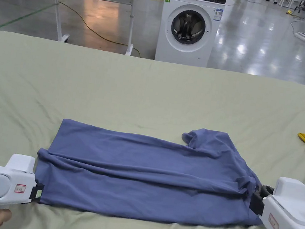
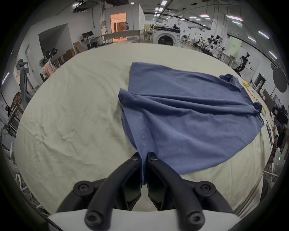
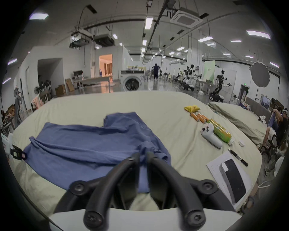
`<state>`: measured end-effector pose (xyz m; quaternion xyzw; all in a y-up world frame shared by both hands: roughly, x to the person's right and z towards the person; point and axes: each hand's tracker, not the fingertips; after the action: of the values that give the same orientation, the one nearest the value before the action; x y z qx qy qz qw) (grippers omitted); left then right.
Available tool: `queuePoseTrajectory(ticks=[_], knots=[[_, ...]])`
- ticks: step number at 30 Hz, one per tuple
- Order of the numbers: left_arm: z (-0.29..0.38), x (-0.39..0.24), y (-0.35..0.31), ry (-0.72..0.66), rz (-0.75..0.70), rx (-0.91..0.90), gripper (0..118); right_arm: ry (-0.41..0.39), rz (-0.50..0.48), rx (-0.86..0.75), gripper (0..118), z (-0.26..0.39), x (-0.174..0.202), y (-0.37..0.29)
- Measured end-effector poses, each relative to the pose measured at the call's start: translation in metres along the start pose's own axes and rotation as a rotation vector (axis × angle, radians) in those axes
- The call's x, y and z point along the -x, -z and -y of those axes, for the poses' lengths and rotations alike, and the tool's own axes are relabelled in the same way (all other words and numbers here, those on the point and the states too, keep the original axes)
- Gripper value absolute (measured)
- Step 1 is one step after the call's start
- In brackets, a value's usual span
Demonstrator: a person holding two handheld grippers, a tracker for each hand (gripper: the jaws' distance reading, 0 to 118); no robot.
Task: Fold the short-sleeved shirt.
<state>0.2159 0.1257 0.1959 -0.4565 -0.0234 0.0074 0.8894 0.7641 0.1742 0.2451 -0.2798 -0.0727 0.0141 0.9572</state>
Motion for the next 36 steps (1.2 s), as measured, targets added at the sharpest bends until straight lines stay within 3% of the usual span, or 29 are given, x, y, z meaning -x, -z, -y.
queuePoseTrajectory(ticks=[3,7,11,14,17,31,36], knots=[[0.000,0.001,-0.012,0.002,0.012,-0.034,0,-0.016,-0.045,0.118,53,-0.005,-0.017,0.020],[0.001,0.003,-0.022,0.000,0.023,-0.052,0,-0.069,-0.066,0.279,60,0.004,-0.027,0.053],[0.003,0.004,-0.020,-0.006,0.025,-0.051,0,-0.105,-0.071,0.382,61,0.025,-0.027,0.083],[0.007,0.000,-0.024,-0.012,0.026,-0.046,0,-0.070,-0.111,0.381,47,0.035,-0.028,0.087],[0.009,-0.003,-0.030,-0.015,0.029,-0.053,0,-0.057,-0.159,0.364,9,0.032,-0.027,0.079],[-0.010,0.005,-0.098,-0.006,0.054,-0.207,0,-0.112,-0.102,0.250,7,-0.032,-0.021,-0.002],[0.002,0.022,-0.117,-0.041,0.069,-0.209,0,-0.111,-0.125,0.262,7,-0.030,-0.023,-0.028]])
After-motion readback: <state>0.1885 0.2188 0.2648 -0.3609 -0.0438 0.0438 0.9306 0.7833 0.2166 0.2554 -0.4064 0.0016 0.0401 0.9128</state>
